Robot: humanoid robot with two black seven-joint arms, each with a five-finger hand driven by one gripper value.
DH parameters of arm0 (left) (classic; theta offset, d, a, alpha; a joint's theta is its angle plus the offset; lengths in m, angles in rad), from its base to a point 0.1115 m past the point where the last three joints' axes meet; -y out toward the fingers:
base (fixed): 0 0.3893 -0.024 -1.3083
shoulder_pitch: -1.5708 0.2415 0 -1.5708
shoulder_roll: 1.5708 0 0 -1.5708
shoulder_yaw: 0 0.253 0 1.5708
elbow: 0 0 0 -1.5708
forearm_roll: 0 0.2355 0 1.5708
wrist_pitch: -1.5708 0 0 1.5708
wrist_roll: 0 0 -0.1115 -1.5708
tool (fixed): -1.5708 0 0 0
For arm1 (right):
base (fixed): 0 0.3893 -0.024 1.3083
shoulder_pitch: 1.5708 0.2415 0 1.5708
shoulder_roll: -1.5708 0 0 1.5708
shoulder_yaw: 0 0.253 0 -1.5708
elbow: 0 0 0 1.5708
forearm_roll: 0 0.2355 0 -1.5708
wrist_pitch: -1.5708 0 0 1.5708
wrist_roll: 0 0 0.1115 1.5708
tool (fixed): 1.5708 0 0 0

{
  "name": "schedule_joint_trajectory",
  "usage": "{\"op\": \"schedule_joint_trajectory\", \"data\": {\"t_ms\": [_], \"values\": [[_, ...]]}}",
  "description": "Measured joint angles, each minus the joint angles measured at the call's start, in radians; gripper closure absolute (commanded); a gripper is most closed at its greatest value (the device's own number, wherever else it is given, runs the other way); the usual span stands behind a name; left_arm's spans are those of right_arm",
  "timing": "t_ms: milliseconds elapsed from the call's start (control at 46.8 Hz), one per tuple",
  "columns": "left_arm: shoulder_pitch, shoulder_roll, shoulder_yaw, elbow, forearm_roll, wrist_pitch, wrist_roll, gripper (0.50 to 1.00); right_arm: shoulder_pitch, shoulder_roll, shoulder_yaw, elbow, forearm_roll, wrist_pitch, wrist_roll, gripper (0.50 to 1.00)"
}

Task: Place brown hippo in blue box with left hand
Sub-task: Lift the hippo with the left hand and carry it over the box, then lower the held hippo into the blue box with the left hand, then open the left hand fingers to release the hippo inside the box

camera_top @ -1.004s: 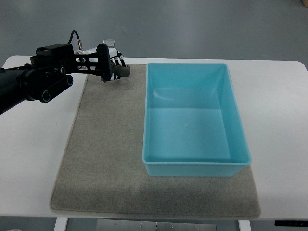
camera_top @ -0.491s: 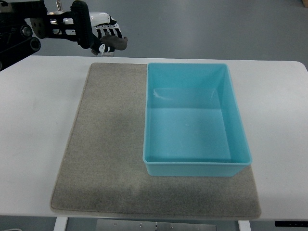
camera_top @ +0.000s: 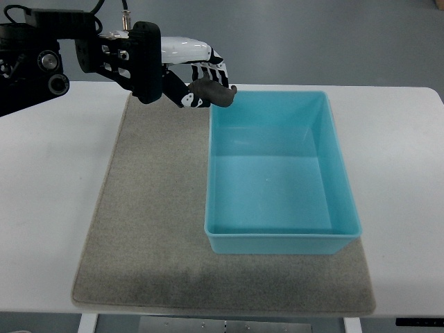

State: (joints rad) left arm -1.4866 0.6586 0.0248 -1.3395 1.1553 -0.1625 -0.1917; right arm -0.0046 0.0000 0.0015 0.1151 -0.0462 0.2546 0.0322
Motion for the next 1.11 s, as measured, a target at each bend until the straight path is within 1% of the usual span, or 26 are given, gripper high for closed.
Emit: {"op": "schedule_joint_trajectory", "data": {"t_ms": [107, 256, 342, 449, 513, 833, 876, 897, 918, 1004, 1047, 1068, 1111], "values": [[0.007, -0.047, 0.000, -0.025, 0.006, 0.003, 0.016, 1.000, 0.000, 0.000, 0.000, 0.000, 0.000, 0.000, 0.000, 0.564], [0.038, -0.110, 0.002, -0.013, 0.050, 0.028, 0.043, 1.000, 0.000, 0.000, 0.000, 0.000, 0.000, 0.000, 0.000, 0.564], [0.070, -0.157, 0.004, 0.004, 0.082, 0.058, 0.047, 1.000, 0.000, 0.000, 0.000, 0.000, 0.000, 0.000, 0.000, 0.564], [0.102, -0.216, 0.005, 0.054, 0.117, 0.105, 0.049, 1.000, 0.000, 0.000, 0.000, 0.000, 0.000, 0.000, 0.000, 0.564], [0.121, -0.246, 0.006, 0.075, 0.123, 0.119, 0.049, 1.000, 0.000, 0.000, 0.000, 0.000, 0.000, 0.000, 0.000, 0.564], [0.172, -0.300, 0.004, 0.107, 0.168, 0.136, 0.049, 1.000, 0.000, 0.000, 0.000, 0.000, 0.000, 0.000, 0.000, 0.564], [0.176, -0.302, 0.004, 0.109, 0.171, 0.145, 0.049, 0.756, 0.000, 0.000, 0.000, 0.000, 0.000, 0.000, 0.000, 0.564], [0.177, -0.302, 0.003, 0.109, 0.171, 0.152, 0.049, 0.670, 0.000, 0.000, 0.000, 0.000, 0.000, 0.000, 0.000, 0.564], [0.179, -0.302, 0.002, 0.110, 0.171, 0.159, 0.049, 0.630, 0.000, 0.000, 0.000, 0.000, 0.000, 0.000, 0.000, 0.564], [0.198, -0.303, 0.001, 0.109, 0.171, 0.194, 0.037, 0.602, 0.000, 0.000, 0.000, 0.000, 0.000, 0.000, 0.000, 0.564], [0.207, -0.303, 0.001, 0.106, 0.168, 0.210, 0.033, 0.530, 0.000, 0.000, 0.000, 0.000, 0.000, 0.000, 0.000, 0.564], [0.209, -0.303, 0.000, 0.105, 0.167, 0.216, 0.033, 0.510, 0.000, 0.000, 0.000, 0.000, 0.000, 0.000, 0.000, 0.564], [0.211, -0.303, -0.001, 0.105, 0.159, 0.222, 0.033, 0.506, 0.000, 0.000, 0.000, 0.000, 0.000, 0.000, 0.000, 0.564]]}}
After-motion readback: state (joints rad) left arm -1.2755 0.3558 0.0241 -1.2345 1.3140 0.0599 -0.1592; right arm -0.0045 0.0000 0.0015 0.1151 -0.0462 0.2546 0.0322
